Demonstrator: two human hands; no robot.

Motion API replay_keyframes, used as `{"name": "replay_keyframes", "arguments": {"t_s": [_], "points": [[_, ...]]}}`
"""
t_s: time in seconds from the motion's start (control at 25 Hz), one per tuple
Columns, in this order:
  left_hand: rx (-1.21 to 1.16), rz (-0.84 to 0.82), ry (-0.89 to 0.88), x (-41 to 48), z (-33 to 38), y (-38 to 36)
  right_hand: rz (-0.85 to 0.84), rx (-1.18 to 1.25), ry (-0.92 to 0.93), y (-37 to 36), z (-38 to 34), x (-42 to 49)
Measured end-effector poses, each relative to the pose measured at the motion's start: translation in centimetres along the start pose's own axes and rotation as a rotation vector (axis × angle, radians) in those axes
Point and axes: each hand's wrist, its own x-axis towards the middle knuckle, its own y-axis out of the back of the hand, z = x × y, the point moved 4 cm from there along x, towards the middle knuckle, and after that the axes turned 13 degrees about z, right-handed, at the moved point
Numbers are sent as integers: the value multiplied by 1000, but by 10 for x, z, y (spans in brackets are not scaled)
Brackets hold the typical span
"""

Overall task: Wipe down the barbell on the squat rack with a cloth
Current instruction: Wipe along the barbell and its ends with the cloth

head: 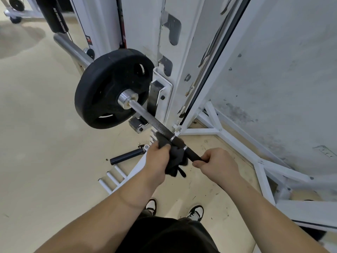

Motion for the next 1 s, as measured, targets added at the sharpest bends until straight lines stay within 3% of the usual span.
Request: {"name": "replay_keyframes", "arguments": {"t_s": [0.24, 0.44, 0.6, 0.64, 0.8, 0.84, 0.92, 1.0], "points": [[127, -185, -14, -27, -21, -9, 26, 14, 31, -2, 3, -2], [-61, 19, -1, -5, -6, -2, 76, 240, 20, 4, 27, -19], [100, -318, 93, -66, -47, -32, 41, 231, 27, 13, 56, -26], [80, -322, 101, -62, -49, -32, 31, 244, 23, 14, 64, -28], [-97, -68, 116, -40, -48, -42, 68, 212, 31, 18, 101, -40], [-90, -95, 131, -53, -58, -49, 71, 207, 33, 17, 109, -43], [-8, -304, 116, -91, -84, -60, 75, 205, 47, 15, 121, -48], [16, -373, 94, -103, -89, -58, 77, 222, 46, 17, 131, -53]]}}
